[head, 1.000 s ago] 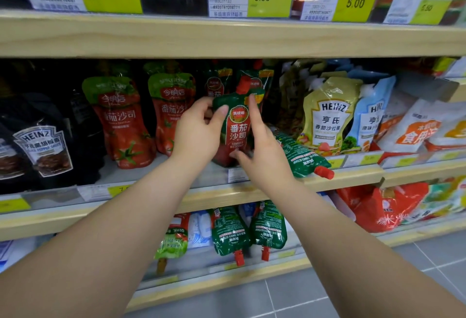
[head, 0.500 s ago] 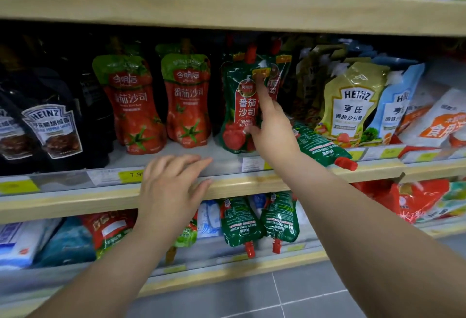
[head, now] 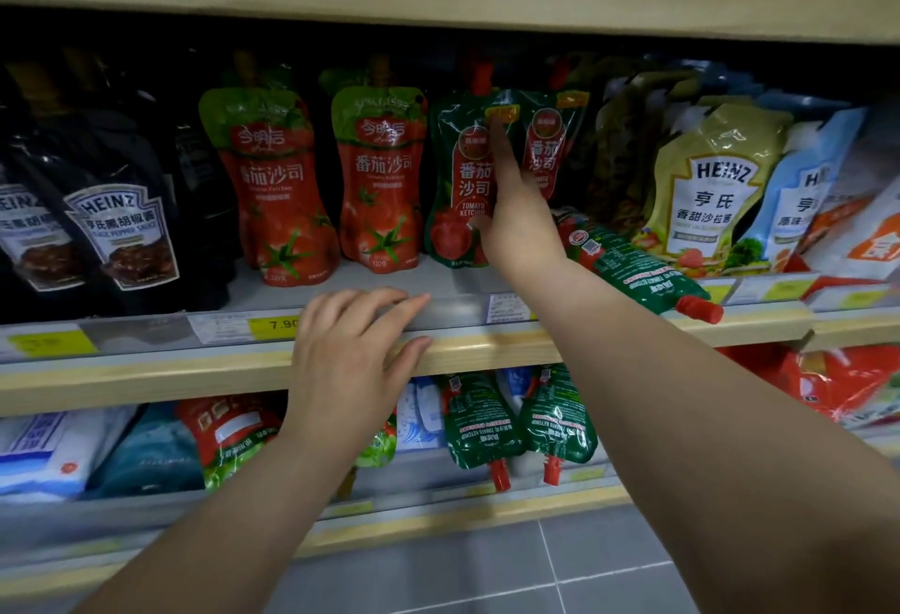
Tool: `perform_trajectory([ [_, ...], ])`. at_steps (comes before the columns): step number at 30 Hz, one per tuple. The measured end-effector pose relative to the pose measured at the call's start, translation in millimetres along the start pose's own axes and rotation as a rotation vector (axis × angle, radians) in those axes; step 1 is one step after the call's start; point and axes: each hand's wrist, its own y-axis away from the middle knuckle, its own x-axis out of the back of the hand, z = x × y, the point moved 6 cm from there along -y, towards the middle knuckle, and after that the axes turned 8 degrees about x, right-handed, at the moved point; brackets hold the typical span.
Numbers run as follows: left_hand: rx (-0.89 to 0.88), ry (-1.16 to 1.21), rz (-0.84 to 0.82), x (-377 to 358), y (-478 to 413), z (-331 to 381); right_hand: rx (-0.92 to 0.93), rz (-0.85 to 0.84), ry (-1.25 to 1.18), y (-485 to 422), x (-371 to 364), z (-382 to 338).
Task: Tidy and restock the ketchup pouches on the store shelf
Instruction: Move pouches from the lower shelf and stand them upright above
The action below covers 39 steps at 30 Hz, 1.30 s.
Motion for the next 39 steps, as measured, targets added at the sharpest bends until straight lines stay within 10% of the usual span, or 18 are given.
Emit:
perform_trajectory([
  [21,0.019,0.174,-0.117,-25.7,-40.5,87.2,0.0,-0.245,0.548,110.5,107.5,49.9],
  [39,0.216,0.508,-0.176,-54.3,-75.3,138.2,0.348,0.202,0.416,99.2,164.8,10.0],
])
